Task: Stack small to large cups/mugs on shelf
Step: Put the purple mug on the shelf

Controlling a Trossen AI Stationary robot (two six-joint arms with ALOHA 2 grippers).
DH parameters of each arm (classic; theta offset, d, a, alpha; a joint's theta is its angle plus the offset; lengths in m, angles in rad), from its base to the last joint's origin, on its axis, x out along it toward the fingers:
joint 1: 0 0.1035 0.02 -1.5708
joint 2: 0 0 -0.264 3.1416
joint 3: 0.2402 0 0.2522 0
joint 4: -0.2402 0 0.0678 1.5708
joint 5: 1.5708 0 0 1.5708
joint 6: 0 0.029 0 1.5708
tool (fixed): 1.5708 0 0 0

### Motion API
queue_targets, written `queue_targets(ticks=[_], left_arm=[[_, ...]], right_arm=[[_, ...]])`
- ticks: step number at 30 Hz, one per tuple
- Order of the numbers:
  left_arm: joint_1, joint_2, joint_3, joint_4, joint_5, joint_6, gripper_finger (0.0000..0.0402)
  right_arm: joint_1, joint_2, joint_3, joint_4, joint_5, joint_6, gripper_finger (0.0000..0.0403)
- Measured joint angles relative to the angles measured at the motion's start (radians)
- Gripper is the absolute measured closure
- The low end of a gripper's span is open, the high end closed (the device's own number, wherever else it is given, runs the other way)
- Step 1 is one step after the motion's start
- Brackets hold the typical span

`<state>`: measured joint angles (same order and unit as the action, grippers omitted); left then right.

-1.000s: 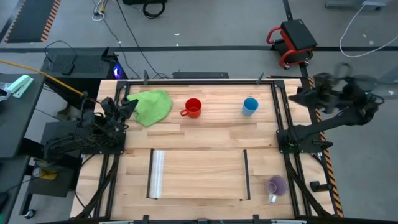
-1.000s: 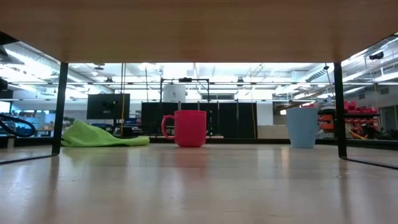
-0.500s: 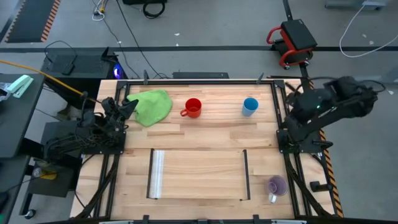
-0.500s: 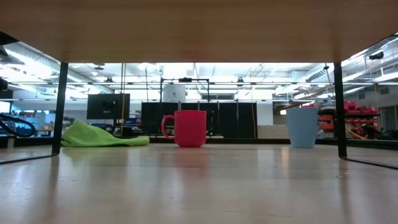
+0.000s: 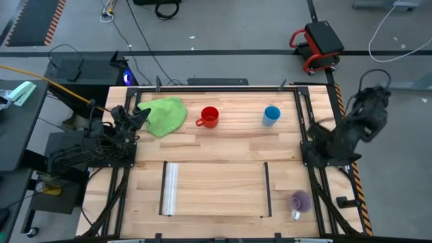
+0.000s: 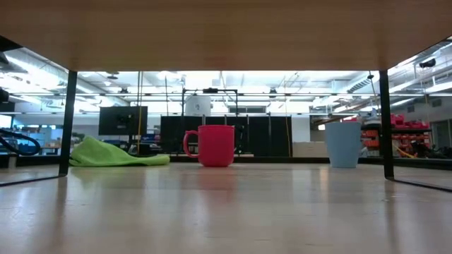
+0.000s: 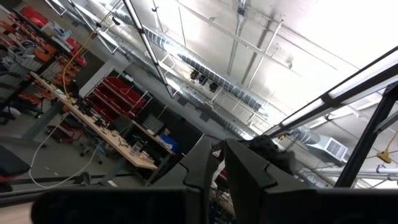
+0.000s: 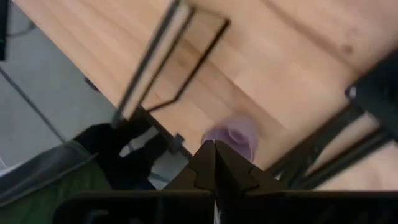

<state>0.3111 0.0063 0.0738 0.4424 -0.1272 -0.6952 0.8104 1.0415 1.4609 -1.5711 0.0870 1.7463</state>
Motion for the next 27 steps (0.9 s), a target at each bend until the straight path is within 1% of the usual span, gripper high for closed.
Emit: queue_targets(ticks=[4, 7, 10, 13, 15, 18, 24, 27], left_arm=[[0.0, 0.0, 0.0, -0.012, 0.0, 0.0, 0.0345], [0.0, 0.0, 0.0, -0.03, 0.0, 0.0, 0.035], [0.0, 0.0, 0.0, -0.04, 0.0, 0.0, 0.0351], [0.0, 0.0, 0.0, -0.053, 0.0, 0.0, 0.0347], [0.0, 0.0, 0.0, -0.054, 0.0, 0.0, 0.0344], [0.0, 0.0, 0.0, -0.062, 0.0, 0.0, 0.034], [0.0, 0.0, 0.0, -0.076, 0.015, 0.0, 0.0344], [0.0, 0.0, 0.0, -0.093, 0.033, 0.0, 0.0346]], right_arm=[[0.141, 0.077, 0.0, 0.0, 0.002, 0.182, 0.0393], [0.227, 0.145, 0.0, 0.001, 0.002, 0.301, 0.0393], [0.285, 0.21, 0.0, 0.0, -0.003, 0.424, 0.0393], [0.319, 0.271, 0.0, 0.001, -0.043, 0.547, 0.0393], [0.326, 0.305, 0.0, 0.0, -0.068, 0.607, 0.0393], [0.304, 0.349, 0.0, 0.002, -0.104, 0.614, 0.0393], [0.232, 0.407, 0.0, 0.0, -0.1, 0.648, 0.0382], [0.223, 0.438, 0.0, 0.0, -0.099, 0.658, 0.0372]])
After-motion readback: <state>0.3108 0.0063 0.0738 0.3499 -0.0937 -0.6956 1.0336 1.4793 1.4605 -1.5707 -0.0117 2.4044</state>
